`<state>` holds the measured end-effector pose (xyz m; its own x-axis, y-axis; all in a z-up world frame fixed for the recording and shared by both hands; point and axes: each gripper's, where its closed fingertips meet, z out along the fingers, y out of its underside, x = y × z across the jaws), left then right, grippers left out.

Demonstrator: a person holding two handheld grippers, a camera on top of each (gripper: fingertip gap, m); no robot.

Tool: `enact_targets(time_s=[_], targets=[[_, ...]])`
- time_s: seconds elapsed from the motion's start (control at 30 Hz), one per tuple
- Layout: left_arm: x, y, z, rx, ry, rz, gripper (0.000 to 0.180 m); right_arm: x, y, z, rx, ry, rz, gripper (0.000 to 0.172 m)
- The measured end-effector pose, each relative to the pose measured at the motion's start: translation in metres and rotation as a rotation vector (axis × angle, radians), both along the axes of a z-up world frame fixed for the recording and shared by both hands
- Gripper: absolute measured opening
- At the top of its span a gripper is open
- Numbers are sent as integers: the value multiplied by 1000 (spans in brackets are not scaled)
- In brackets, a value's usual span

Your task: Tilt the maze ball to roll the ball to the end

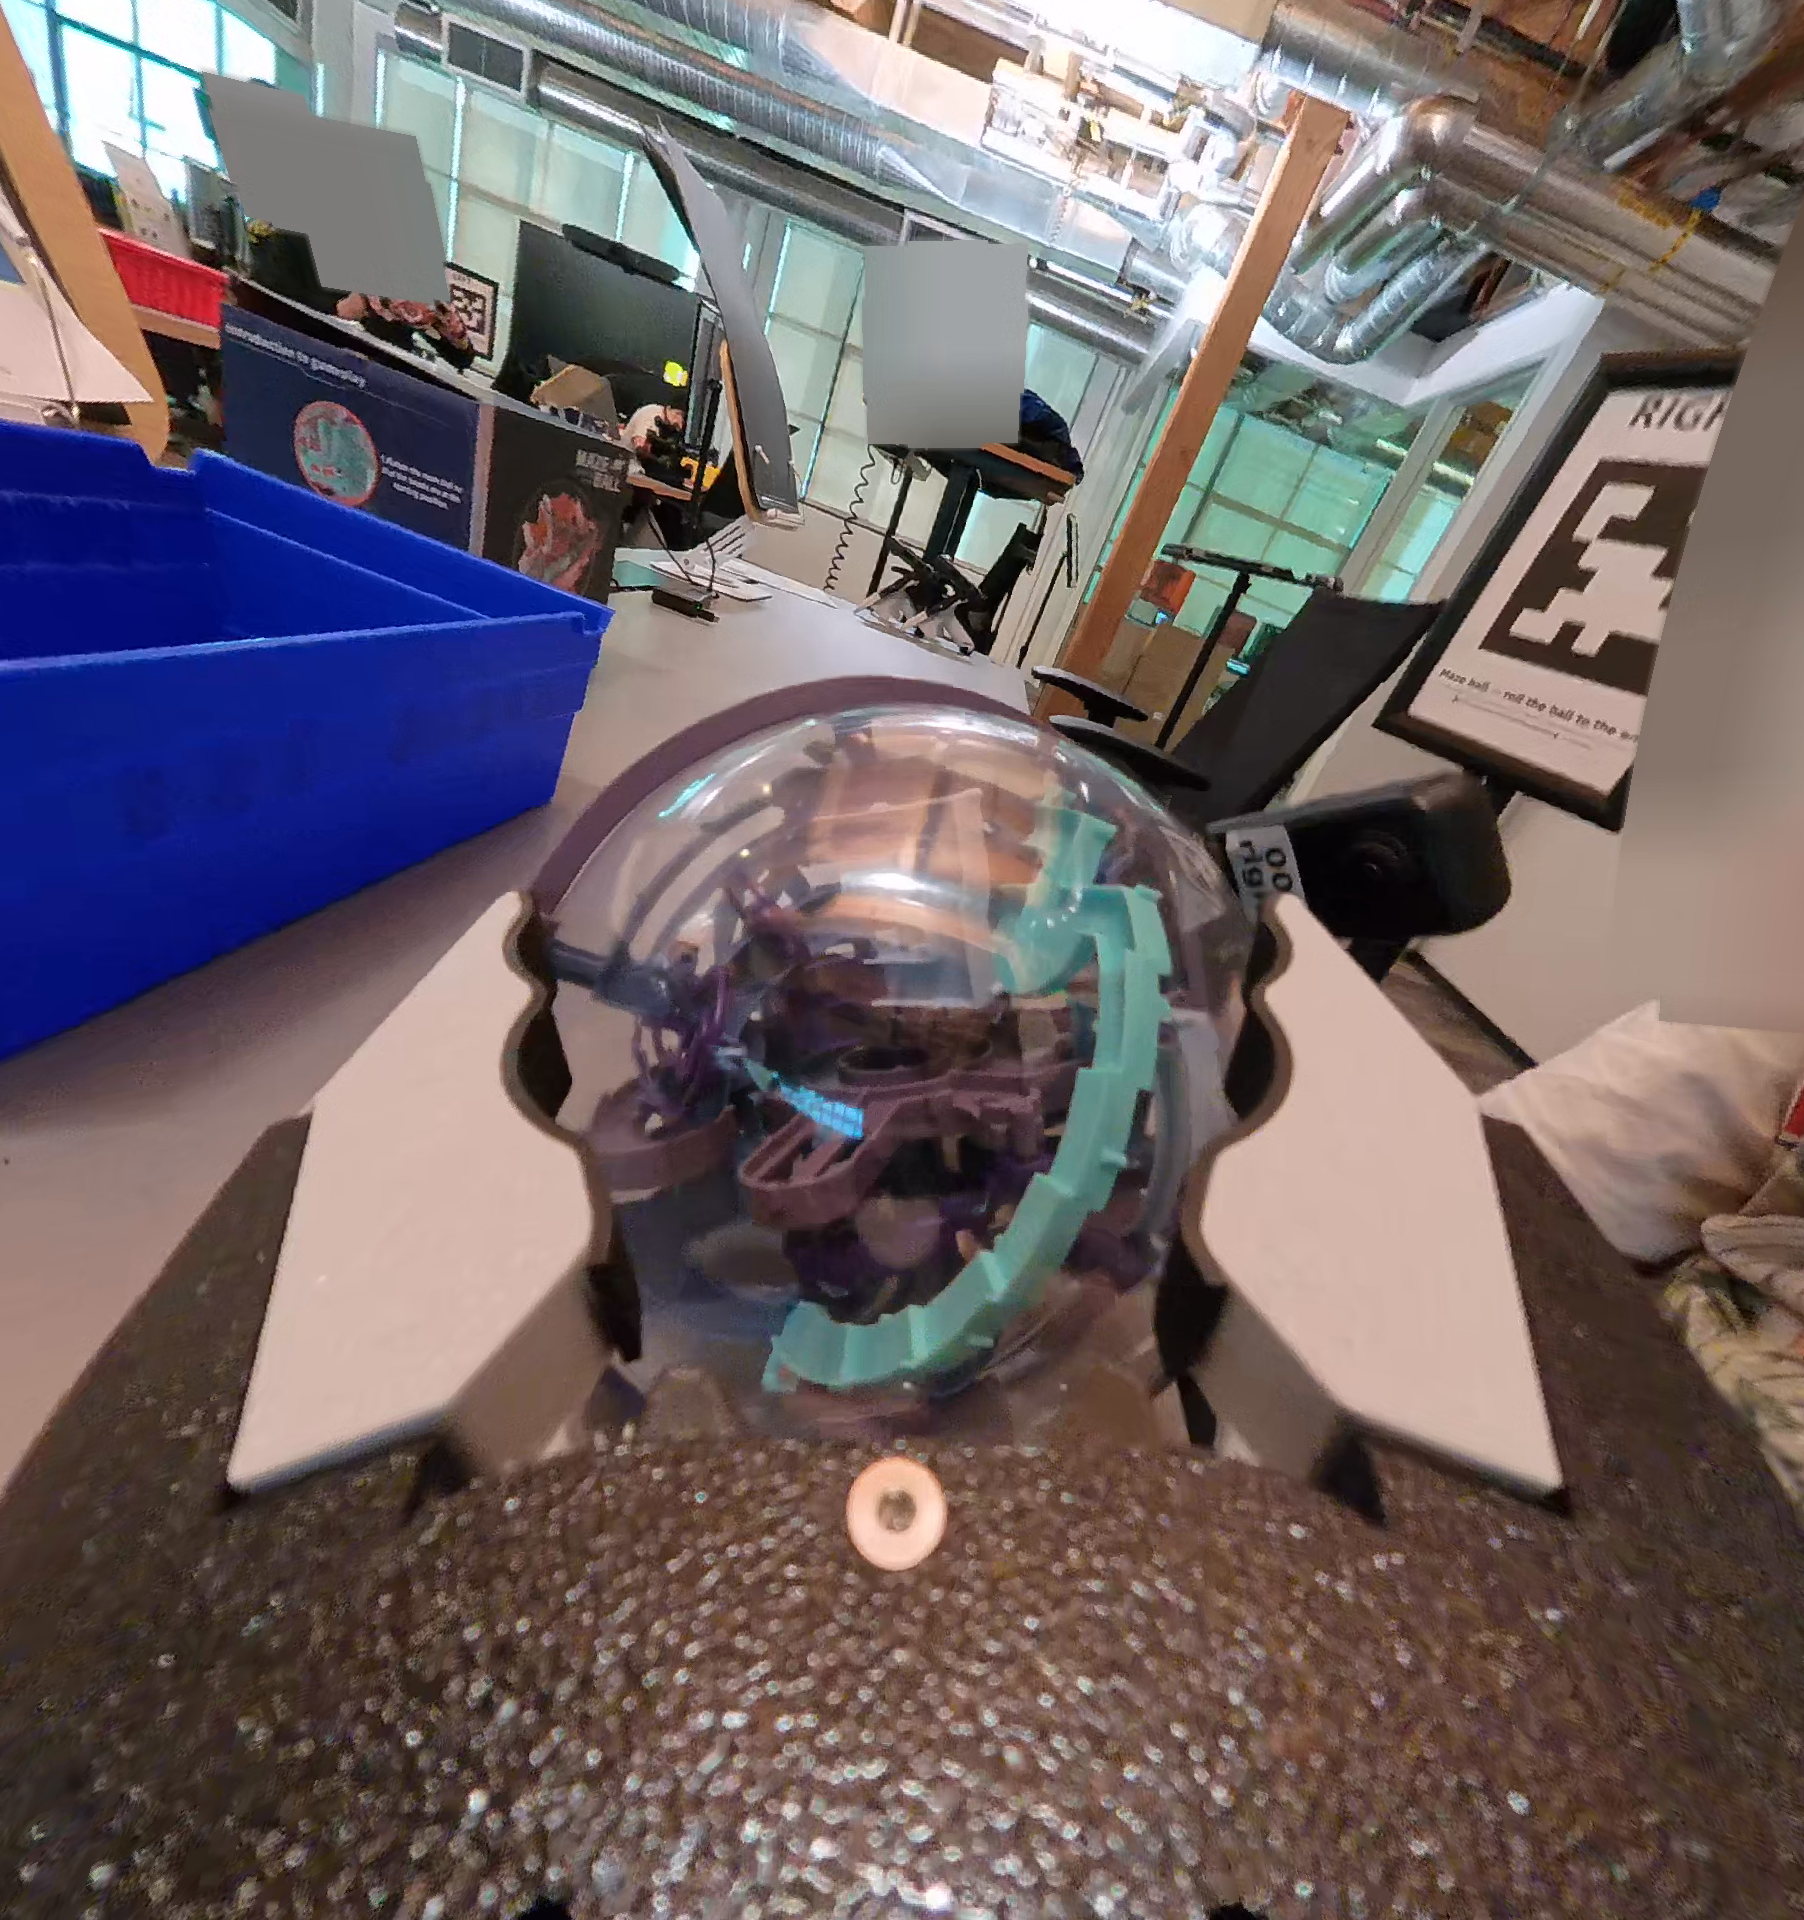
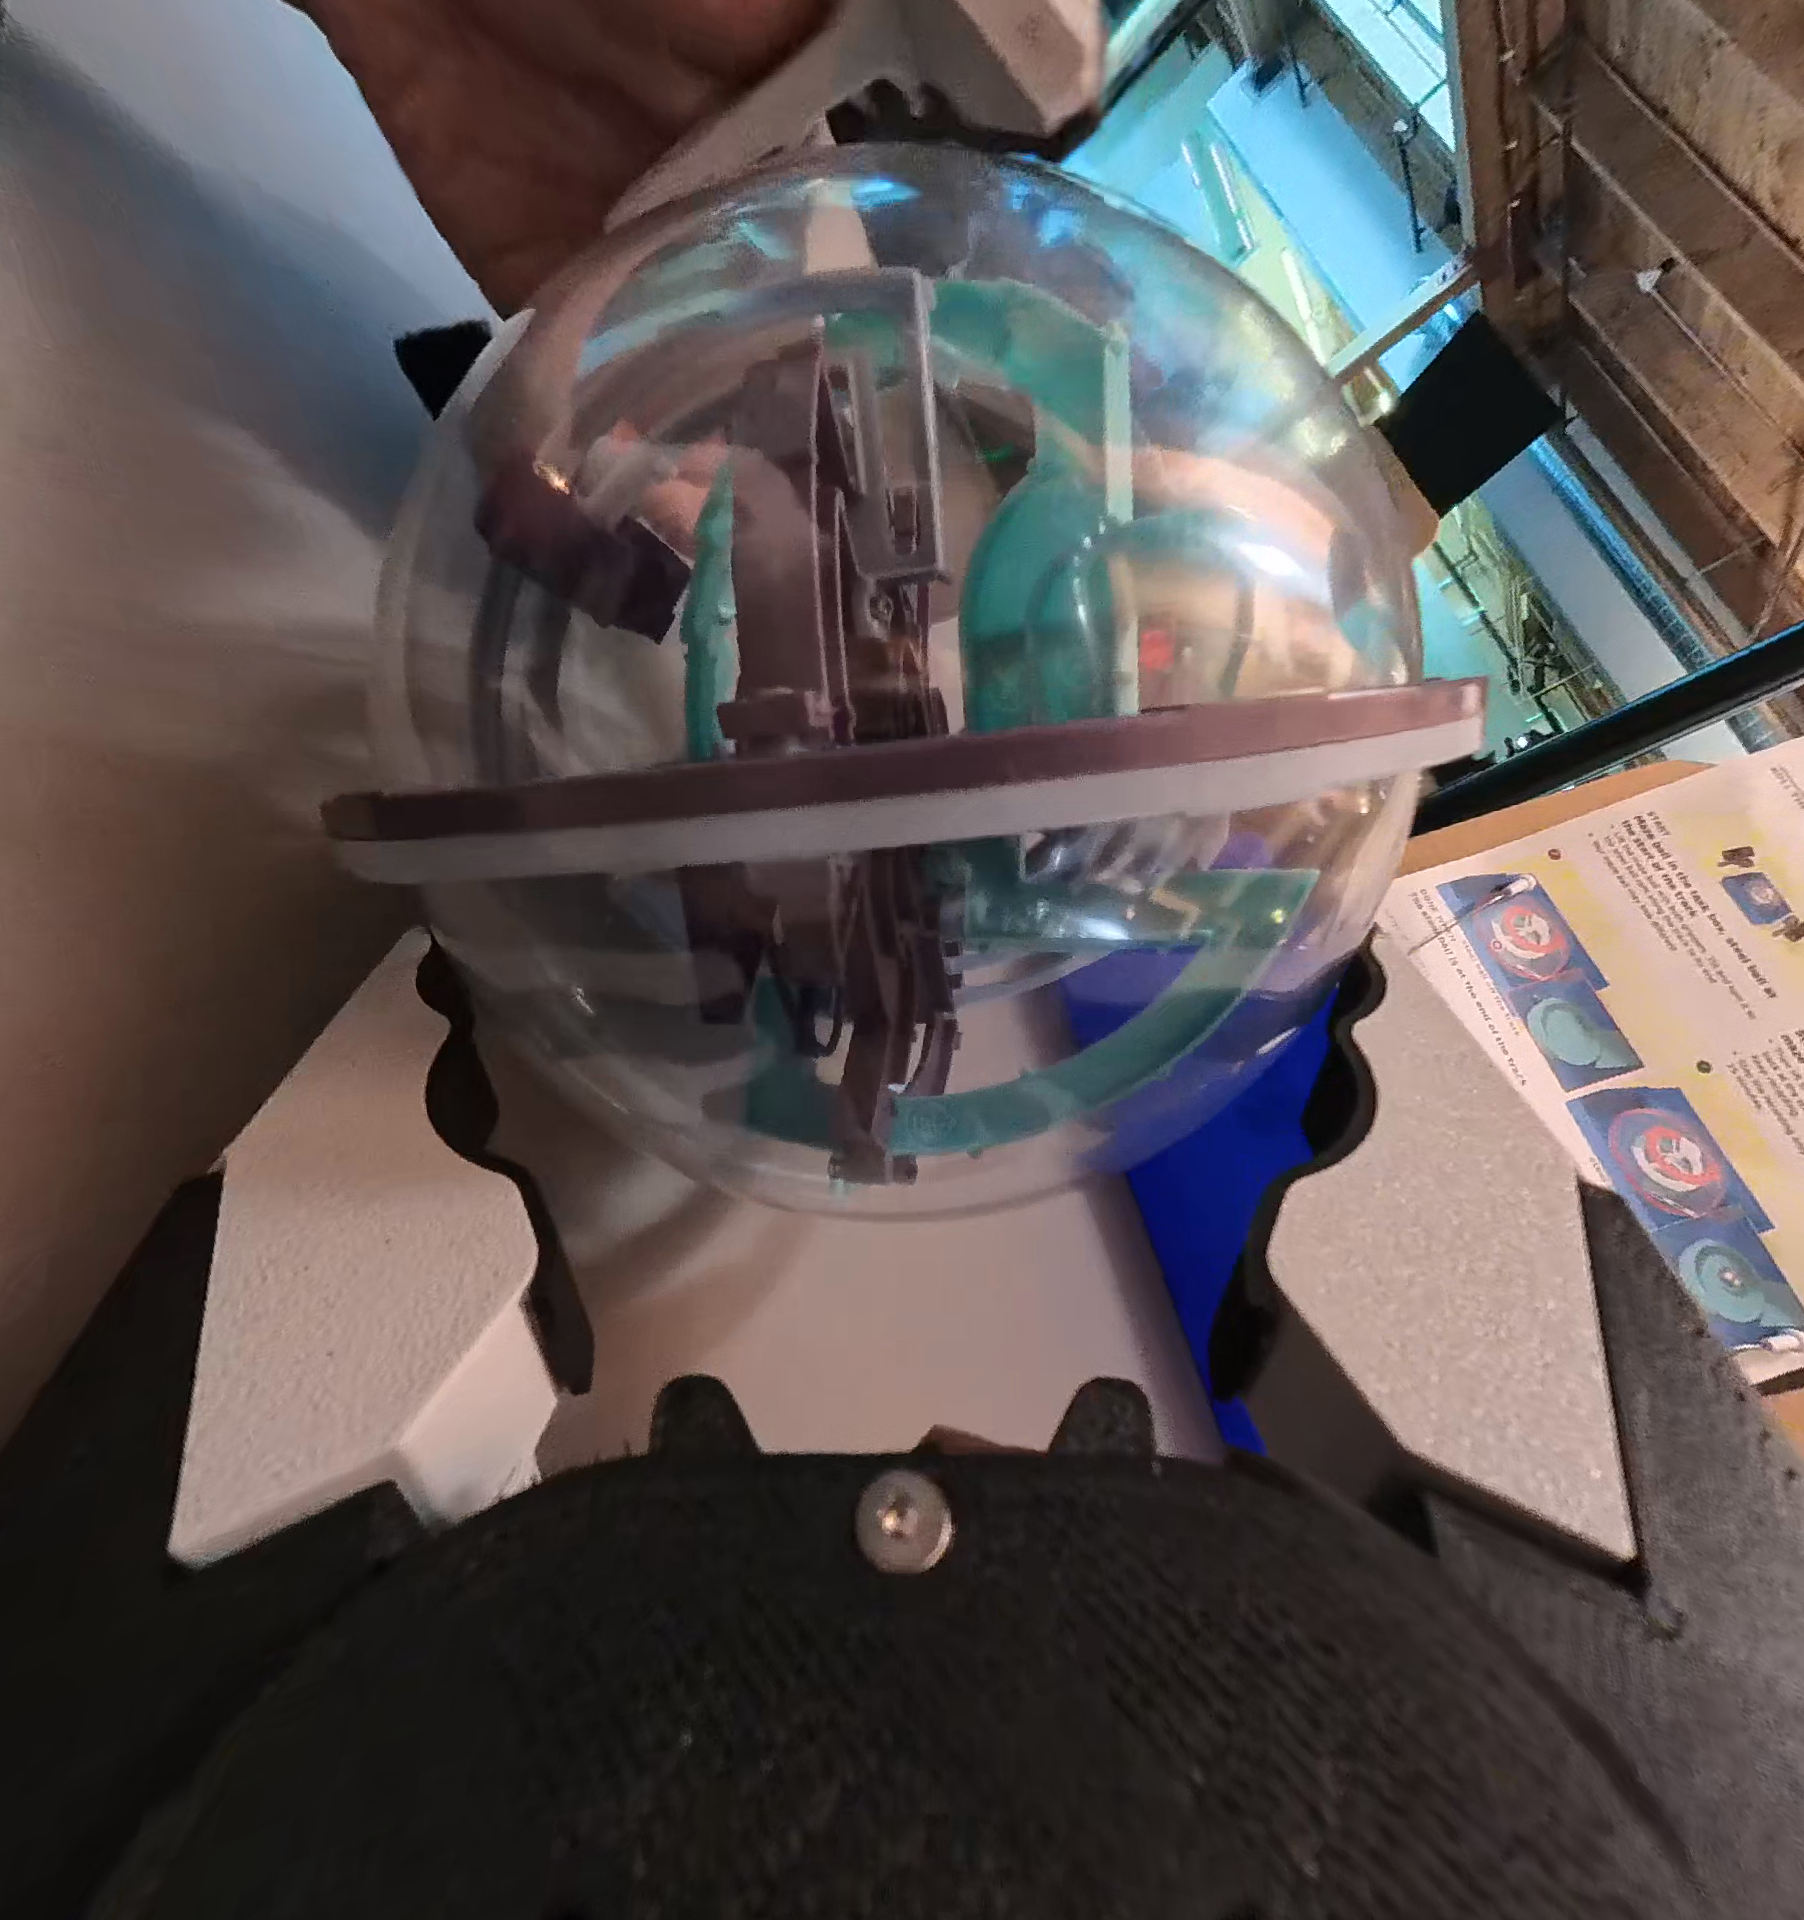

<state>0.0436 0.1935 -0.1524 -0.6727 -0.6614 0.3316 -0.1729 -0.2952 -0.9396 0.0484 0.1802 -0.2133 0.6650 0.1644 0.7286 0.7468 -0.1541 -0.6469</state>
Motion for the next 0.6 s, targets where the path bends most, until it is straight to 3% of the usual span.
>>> enact_targets(time_s=[0.2, 0.33, 0.47, 0.6], targets=[[-10, -9, -2, 113, -101, -40, 134, -6, -5, 0, -62, 7, 9, 156], [-12, -5, 3, 248, -205, 20, 147, -9, -5, 0, -70, 5, 12, 155], [-19, -7, -11, 421, -233, 1, 156, -10, -6, 1, -70, 18, 18, 153], [-24, -12, -28, 609, -252, -40, 149, -9, -6, 1, -72, 37, 14, 153]])
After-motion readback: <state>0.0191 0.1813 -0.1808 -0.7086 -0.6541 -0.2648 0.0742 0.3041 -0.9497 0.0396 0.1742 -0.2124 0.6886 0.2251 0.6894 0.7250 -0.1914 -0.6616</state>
